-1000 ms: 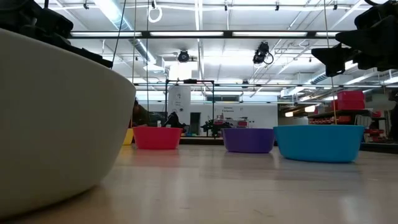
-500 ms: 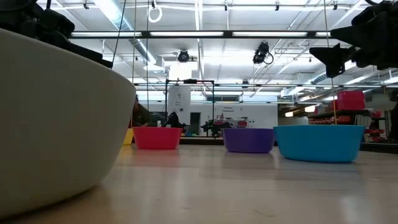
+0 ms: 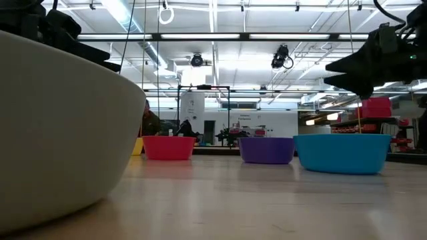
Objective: Nest bowls inside each other
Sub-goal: Stack the blue bowl on top of the gray bowl
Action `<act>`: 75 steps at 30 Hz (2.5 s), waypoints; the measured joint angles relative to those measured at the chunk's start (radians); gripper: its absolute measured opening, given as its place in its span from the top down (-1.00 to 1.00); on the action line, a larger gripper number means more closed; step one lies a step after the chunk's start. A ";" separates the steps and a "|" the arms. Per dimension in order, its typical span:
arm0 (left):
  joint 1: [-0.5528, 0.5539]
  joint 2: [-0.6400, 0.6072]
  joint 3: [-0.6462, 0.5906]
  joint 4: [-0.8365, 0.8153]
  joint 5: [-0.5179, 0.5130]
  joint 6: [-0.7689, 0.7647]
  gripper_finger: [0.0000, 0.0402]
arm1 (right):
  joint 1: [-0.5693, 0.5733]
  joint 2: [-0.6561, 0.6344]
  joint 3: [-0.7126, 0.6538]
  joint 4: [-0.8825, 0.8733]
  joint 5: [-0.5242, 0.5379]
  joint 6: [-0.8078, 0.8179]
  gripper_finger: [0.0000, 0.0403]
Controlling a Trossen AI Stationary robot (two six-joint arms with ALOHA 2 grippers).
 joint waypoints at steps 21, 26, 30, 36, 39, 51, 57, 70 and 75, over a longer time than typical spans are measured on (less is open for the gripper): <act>0.000 0.000 0.000 -0.001 0.064 -0.057 -0.27 | 0.009 0.196 0.000 -0.005 -0.260 0.296 -0.25; 0.000 0.000 0.000 -0.032 0.070 -0.055 -0.27 | 0.049 0.354 0.000 -0.011 -0.300 0.316 -0.22; 0.000 0.000 0.000 -0.047 0.055 -0.046 -0.27 | 0.068 0.490 0.042 -0.007 -0.354 0.332 -0.21; 0.000 0.000 0.000 -0.051 0.043 -0.043 -0.27 | 0.105 0.726 0.162 -0.055 -0.397 0.349 -0.18; 0.000 0.000 0.000 -0.052 0.043 -0.043 -0.27 | 0.126 0.846 0.218 -0.088 -0.397 0.357 -0.17; 0.000 0.000 0.000 -0.055 0.043 -0.042 -0.27 | 0.163 1.195 0.332 -0.093 -0.430 0.446 0.26; 0.000 0.000 0.000 -0.057 0.042 -0.042 -0.27 | 0.230 1.268 0.366 -0.066 -0.409 0.490 0.95; 0.000 0.000 0.000 -0.061 0.021 -0.030 -0.27 | 0.375 1.318 0.690 0.012 -0.213 0.356 0.99; 0.000 0.000 0.000 -0.062 0.020 -0.030 -0.27 | 0.388 1.496 0.909 -0.022 -0.231 0.284 0.99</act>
